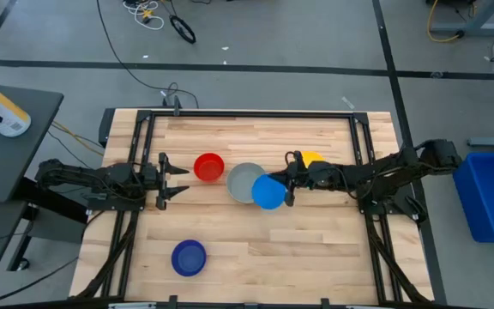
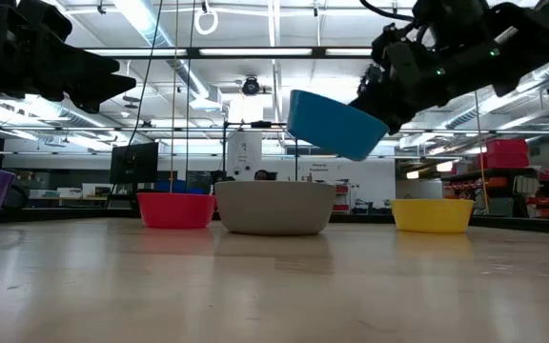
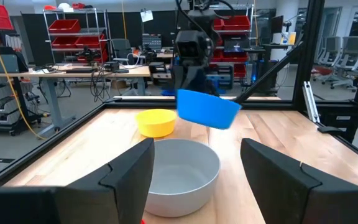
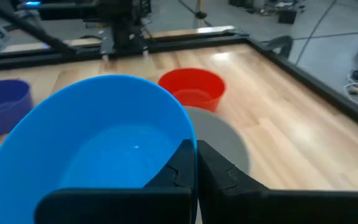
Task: Nest bowls inside each other
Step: Stack the light blue bowl on the gray bowl
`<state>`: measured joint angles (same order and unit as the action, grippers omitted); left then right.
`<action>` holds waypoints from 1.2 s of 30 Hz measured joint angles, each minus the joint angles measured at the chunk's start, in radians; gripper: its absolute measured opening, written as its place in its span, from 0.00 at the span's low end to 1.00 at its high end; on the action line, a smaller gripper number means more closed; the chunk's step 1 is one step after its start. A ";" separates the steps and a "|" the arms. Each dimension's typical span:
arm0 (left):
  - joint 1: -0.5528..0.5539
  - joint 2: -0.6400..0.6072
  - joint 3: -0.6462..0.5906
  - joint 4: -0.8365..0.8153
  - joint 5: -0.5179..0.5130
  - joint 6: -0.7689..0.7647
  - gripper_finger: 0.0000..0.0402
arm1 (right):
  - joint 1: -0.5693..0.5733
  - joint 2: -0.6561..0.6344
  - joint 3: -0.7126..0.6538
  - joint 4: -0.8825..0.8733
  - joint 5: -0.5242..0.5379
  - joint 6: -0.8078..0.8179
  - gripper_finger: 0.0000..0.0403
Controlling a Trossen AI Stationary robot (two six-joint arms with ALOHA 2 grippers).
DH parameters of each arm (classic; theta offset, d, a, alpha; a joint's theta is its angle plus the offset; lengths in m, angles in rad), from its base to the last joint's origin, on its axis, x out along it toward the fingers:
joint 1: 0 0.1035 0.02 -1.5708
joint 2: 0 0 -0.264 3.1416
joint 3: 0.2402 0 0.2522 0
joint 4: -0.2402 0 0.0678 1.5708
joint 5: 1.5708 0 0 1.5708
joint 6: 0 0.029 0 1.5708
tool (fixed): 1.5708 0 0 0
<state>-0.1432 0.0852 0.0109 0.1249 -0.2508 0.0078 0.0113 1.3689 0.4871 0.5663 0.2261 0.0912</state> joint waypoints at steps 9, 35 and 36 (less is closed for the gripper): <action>0.000 0.000 0.000 -0.006 0.000 0.000 0.62 | -0.079 0.112 0.085 0.037 -0.082 -0.046 0.00; 0.000 0.000 0.000 -0.030 0.000 -0.009 0.62 | -0.182 0.354 0.278 -0.072 -0.213 -0.081 0.00; 0.000 0.000 0.000 -0.030 0.000 -0.009 0.62 | -0.182 0.354 0.278 -0.070 -0.213 -0.081 0.00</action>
<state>-0.1432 0.0849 0.0109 0.0952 -0.2508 -0.0010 -0.1711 1.7226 0.7647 0.4959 0.0130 0.0101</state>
